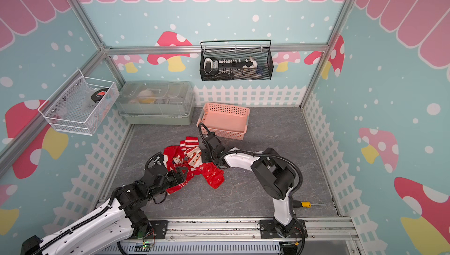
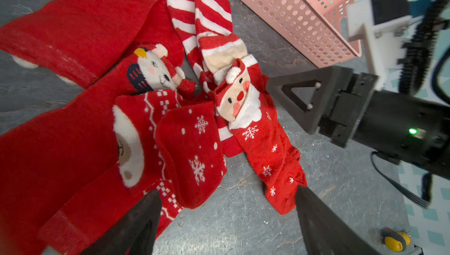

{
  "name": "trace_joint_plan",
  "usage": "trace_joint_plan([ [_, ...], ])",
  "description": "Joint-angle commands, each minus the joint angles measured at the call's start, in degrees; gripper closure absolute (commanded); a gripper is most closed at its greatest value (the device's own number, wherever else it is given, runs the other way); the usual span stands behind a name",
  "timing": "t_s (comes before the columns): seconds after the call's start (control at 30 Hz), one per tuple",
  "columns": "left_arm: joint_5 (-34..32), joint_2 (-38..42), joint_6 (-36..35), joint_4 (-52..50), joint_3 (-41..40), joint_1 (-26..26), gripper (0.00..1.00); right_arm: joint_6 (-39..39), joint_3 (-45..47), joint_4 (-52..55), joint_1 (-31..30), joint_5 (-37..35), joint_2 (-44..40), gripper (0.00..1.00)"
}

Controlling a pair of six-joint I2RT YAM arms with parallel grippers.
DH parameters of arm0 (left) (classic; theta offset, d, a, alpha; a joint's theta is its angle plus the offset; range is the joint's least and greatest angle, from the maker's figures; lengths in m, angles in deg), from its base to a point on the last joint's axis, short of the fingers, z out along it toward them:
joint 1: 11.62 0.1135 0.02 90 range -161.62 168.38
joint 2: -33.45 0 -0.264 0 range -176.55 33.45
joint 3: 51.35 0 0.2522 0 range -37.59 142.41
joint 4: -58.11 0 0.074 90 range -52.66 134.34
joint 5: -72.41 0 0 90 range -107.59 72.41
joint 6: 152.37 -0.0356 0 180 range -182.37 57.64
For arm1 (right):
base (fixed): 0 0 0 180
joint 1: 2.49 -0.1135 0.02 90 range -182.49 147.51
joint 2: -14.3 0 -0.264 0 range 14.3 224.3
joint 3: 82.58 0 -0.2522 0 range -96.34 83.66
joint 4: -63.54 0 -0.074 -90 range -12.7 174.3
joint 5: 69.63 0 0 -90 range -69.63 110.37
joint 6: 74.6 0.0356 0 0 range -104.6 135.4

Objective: Place the socks together as a pair
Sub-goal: Move the sock to the center of the board, then pick up the sock at the center of the board.

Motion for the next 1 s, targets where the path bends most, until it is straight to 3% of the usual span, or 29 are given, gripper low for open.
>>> trace_joint_plan([
  [0.0,-1.11,1.26,3.06,-1.83,0.27,-0.16,0.14,0.90,5.80,4.24,-0.98,-3.91,-9.04,0.39],
  [0.2,-0.77,0.97,5.08,-1.86,0.87,-0.21,0.16,10.82,20.69,6.46,-4.15,-5.49,-22.24,0.40],
  [0.33,-1.11,-0.06,7.12,-1.72,1.30,-0.25,0.18,18.32,26.57,5.10,-7.55,-6.73,-26.70,0.42],
  [0.47,-0.93,-1.04,7.71,-1.19,1.66,-0.25,0.20,21.76,26.31,5.95,-9.58,-7.94,-25.67,0.47],
  [0.6,-0.72,-1.83,8.05,-1.15,2.12,-0.32,0.21,27.09,28.19,3.05,-9.88,-8.20,-24.66,0.65],
  [0.67,-0.58,-2.01,8.75,-1.11,1.98,-0.42,0.22,29.47,28.94,2.29,-10.14,-8.34,-24.90,0.70],
  [0.9,-1.65,-2.71,9.25,-0.63,1.76,-0.69,0.22,33.20,29.12,2.39,-11.98,-8.40,-23.22,0.71],
  [0.97,-1.52,-2.90,9.42,-0.59,2.00,-0.77,0.23,34.46,29.84,1.09,-12.63,-9.05,-22.86,0.75],
])
